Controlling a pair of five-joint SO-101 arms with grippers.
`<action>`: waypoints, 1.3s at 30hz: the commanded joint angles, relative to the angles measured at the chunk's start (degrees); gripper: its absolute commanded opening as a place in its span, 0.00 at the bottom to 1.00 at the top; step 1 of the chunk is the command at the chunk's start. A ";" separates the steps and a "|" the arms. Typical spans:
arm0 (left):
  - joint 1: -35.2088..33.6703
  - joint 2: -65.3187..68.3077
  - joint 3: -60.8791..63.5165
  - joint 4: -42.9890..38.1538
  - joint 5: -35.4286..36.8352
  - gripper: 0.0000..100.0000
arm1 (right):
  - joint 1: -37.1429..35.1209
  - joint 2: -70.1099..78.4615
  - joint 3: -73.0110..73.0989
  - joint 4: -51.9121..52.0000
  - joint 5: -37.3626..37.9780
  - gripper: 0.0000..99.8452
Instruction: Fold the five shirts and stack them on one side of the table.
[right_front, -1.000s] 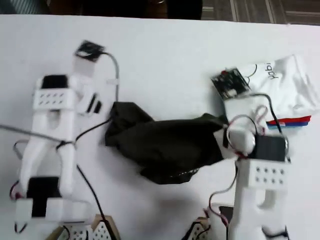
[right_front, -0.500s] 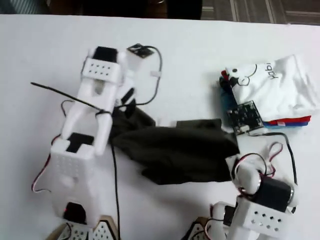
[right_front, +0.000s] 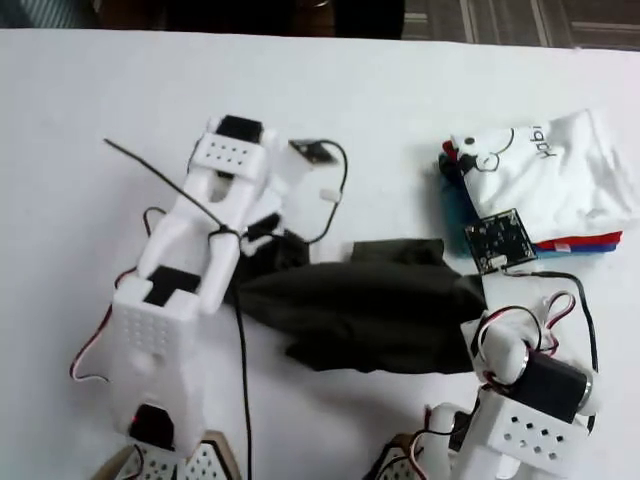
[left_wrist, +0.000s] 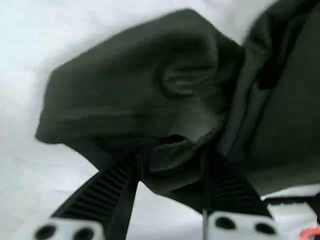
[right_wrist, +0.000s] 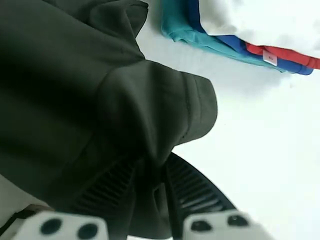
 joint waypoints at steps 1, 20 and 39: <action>0.00 -0.62 2.42 -1.67 -3.52 0.18 | 0.57 0.22 -0.26 -0.22 -0.18 0.02; -15.30 -1.14 -10.33 -1.14 -3.52 0.03 | -8.92 15.16 -1.41 -13.93 -6.59 0.02; -44.04 -1.49 -29.67 1.32 -0.62 0.03 | -27.91 70.37 -88.53 7.34 -11.52 0.02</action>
